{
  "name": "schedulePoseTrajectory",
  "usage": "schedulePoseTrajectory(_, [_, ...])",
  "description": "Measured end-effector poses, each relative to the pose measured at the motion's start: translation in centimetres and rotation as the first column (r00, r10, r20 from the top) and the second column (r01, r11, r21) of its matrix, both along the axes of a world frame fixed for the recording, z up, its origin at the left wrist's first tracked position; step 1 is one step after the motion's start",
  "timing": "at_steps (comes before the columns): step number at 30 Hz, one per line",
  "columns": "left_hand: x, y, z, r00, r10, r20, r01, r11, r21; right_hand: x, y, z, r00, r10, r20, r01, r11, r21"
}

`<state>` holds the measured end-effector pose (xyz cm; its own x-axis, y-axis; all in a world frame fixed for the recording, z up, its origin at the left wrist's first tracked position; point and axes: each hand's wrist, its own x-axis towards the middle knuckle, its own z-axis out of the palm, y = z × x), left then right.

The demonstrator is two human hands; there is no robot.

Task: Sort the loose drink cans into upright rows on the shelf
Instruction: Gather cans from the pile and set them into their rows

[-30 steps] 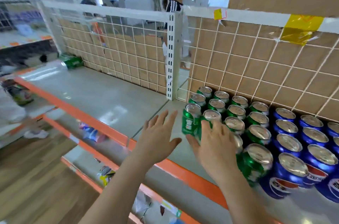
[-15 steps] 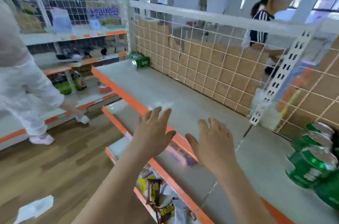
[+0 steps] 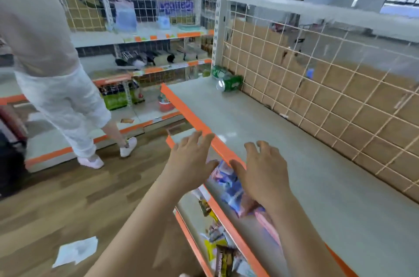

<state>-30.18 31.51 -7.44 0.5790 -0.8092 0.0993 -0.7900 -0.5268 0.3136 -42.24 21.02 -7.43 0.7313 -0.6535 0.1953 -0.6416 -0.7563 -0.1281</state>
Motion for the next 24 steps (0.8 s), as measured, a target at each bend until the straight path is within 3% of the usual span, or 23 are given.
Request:
schedulePoseTrajectory(15, [24.4, -13.2, 2.1, 0.998, -0.058, -0.020, 0.058, 0.998, 0.019, 23.6, -13.1, 1.3, 0.992, -0.089, -0.085, 0.095, 0.993, 0.063])
schedulePoseTrajectory(24, [37.5, -23.8, 0.2, 0.959, -0.277, -0.057, 0.280, 0.959, 0.051, 33.3, -20.5, 0.6, 0.936, -0.341, -0.085, 0.349, 0.928, 0.126])
